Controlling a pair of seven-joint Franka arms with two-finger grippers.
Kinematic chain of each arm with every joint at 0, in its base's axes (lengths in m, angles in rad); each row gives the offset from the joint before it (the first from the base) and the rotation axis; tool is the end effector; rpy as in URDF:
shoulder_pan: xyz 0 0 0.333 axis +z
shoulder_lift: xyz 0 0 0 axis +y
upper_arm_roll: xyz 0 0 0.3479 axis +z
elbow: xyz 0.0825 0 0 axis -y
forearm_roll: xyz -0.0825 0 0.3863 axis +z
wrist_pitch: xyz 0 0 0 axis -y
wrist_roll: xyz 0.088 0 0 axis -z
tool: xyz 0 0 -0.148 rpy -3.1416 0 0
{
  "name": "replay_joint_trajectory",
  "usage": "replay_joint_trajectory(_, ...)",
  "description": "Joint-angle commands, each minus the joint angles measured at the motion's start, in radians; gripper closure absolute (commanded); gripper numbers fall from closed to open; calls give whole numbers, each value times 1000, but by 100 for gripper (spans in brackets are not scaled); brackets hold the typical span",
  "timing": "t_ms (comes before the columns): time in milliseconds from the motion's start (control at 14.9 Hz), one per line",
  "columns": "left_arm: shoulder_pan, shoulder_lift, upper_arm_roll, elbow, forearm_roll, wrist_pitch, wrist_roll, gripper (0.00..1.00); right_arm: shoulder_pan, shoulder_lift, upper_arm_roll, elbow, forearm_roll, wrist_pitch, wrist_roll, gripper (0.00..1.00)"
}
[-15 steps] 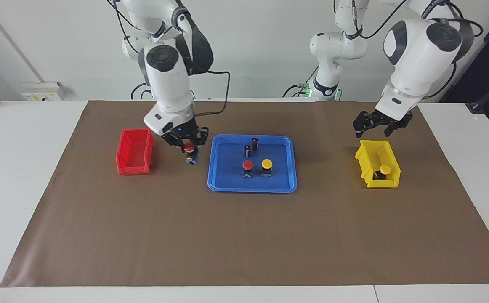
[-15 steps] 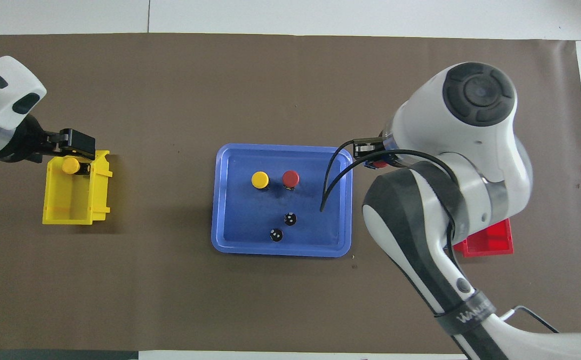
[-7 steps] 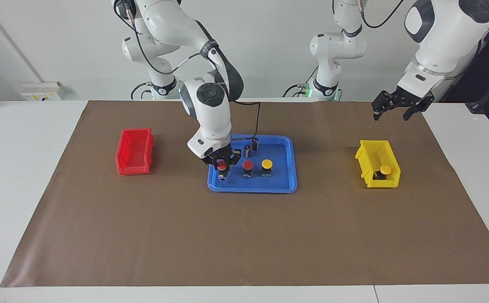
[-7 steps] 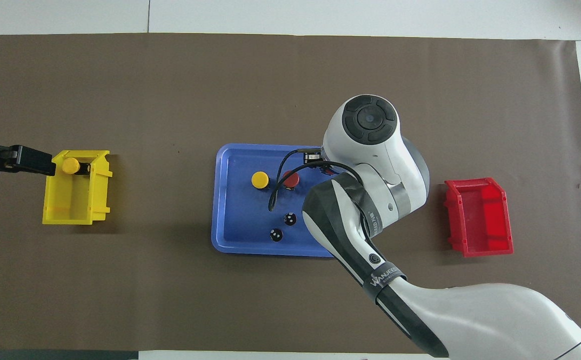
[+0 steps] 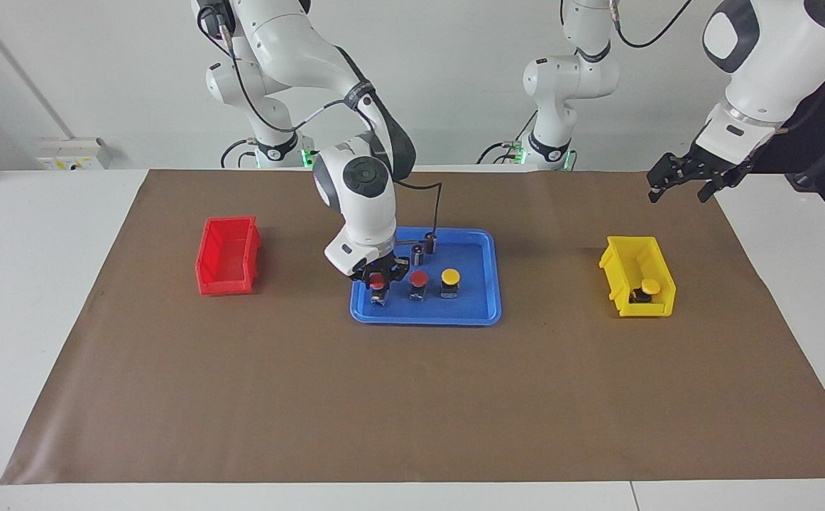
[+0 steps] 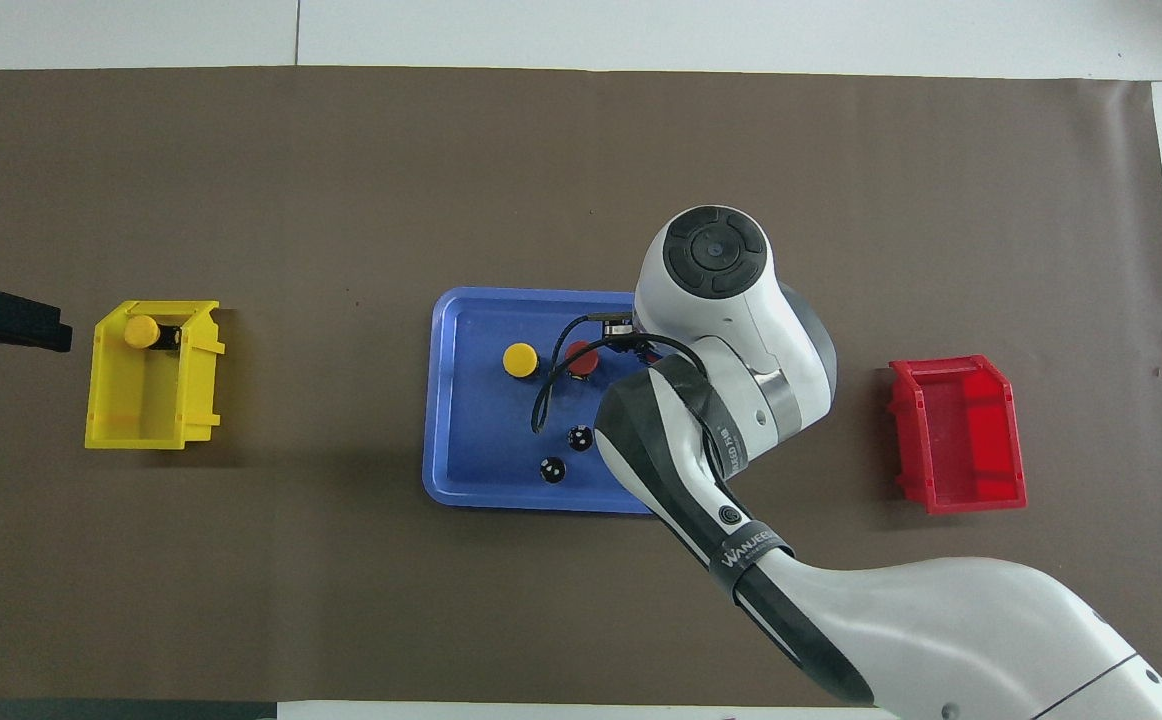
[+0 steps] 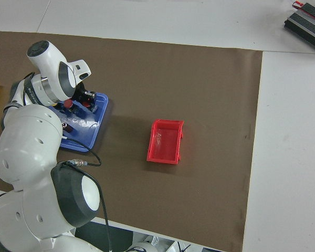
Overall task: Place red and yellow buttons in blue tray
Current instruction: 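Carry the red button into the blue tray and open the right gripper, then withdraw the right gripper while the left gripper reaches the second yellow button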
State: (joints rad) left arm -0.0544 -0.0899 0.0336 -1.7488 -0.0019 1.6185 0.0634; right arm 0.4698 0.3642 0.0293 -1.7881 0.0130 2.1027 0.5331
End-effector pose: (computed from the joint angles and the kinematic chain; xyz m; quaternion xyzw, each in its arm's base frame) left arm 0.5249 -0.0105 0.5836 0.9989 -0.0421 -0.0202 0.0029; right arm 0.5705 0.3108 0.3334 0.9994 -0.0213 -0.0268 0.0029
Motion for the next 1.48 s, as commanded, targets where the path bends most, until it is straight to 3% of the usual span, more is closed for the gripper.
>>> replay_joint_trajectory(0, 14, -14, -3, -12, 11, 0, 16, 0, 4, -24, -5, -40, -2, 29, 10, 38)
replay_joint_trajectory(134, 14, -17, -3, -23, 11, 7, 18, 0, 1, -22, -6, -30, -4, 31, 12, 3)
replay_joint_trajectory(201, 14, -17, -3, -25, 11, 15, 18, 0, 3, -22, -8, -15, -7, 26, 12, 0)
replay_joint_trajectory(336, 14, -16, 0, -29, 11, 52, 15, 0, -19, -31, -17, 41, -8, -10, 10, 0)
replay_joint_trajectory(537, 24, -16, 0, -61, 13, 95, 16, 0, -101, -65, -17, 180, -57, -192, 4, 0)
replay_joint_trajectory(872, 51, -5, 0, -230, 14, 308, 36, 3, -261, -132, -15, 344, -67, -475, -85, 0)
replay_joint_trajectory(1275, 64, 122, -3, -302, 13, 509, 27, 15, -497, -278, -12, 360, -61, -671, -406, 0)
replay_joint_trajectory(1409, 59, 136, -3, -356, 13, 598, 23, 18, -528, -298, -18, 357, -62, -693, -462, 0)
